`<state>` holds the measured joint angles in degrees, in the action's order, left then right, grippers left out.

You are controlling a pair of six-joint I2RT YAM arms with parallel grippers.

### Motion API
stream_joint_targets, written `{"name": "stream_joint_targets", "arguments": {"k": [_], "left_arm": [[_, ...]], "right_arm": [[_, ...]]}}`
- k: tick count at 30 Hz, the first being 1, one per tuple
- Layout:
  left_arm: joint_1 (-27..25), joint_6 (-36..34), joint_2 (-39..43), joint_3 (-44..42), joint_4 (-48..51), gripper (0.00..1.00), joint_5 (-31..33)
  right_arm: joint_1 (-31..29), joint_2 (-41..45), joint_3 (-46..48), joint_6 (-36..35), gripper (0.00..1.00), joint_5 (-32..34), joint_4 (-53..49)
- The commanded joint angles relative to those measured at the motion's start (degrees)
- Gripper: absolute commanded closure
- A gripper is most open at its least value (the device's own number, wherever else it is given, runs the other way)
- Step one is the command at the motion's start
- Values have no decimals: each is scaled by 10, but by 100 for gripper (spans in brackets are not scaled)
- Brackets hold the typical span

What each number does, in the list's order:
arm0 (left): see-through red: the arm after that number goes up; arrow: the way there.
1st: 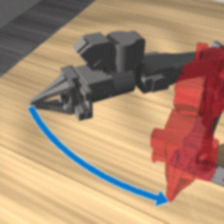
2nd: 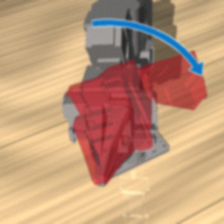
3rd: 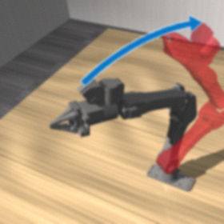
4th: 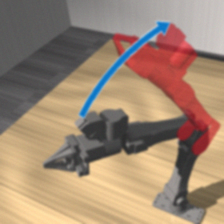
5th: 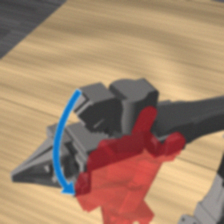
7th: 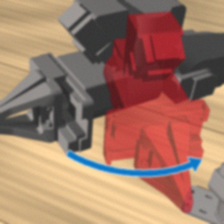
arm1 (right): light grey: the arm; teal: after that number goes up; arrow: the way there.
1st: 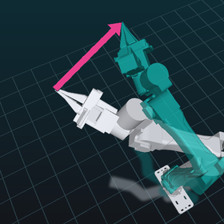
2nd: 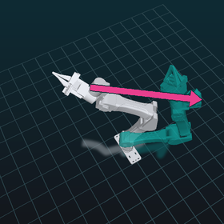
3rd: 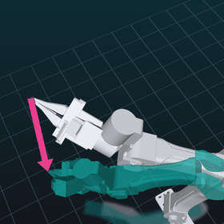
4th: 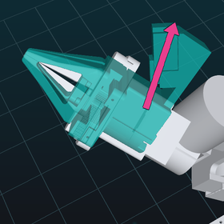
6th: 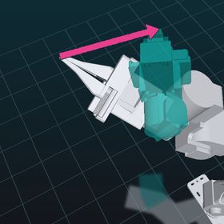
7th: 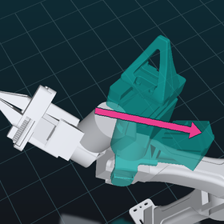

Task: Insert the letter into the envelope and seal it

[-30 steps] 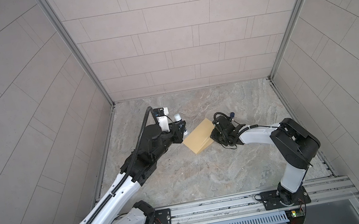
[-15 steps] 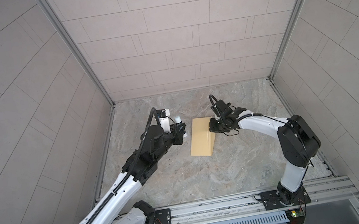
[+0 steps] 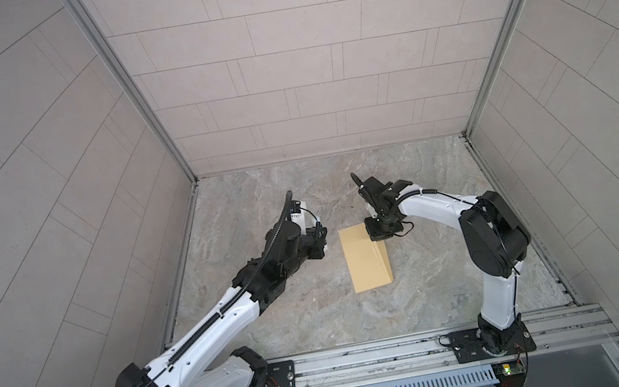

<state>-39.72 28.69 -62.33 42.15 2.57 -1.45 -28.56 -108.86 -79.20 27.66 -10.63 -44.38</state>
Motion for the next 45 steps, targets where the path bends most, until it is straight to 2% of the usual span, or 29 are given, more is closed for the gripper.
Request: {"name": "stream_joint_targets", "arguments": {"k": [1,6,12,16,19,21,27,34,45], "left_arm": [[-16,6,-19,-14,-56,100,15],[-31,11,-66,-29,-108,100,19],[-37,11,-130,-31,-153,100,18],[-39,14,-170,-30,-178,100,15],[-40,20,-194,-29,-188,100,13],[-40,25,-215,-26,-193,100,12],[-41,43,-280,-21,-222,100,2],[-42,50,-330,-18,-244,100,3],[-42,61,-371,-20,-258,100,-1]], "right_arm": [[1,1,-17,-11,83,0,-19],[2,55,-11,-15,67,7,-7],[30,148,41,-9,65,51,11],[53,167,75,-10,68,69,23],[59,148,82,-13,75,61,27],[59,131,89,-10,82,53,37],[58,90,108,11,89,6,71],[39,86,133,44,91,-39,117],[-6,66,139,77,92,-53,154]]}}
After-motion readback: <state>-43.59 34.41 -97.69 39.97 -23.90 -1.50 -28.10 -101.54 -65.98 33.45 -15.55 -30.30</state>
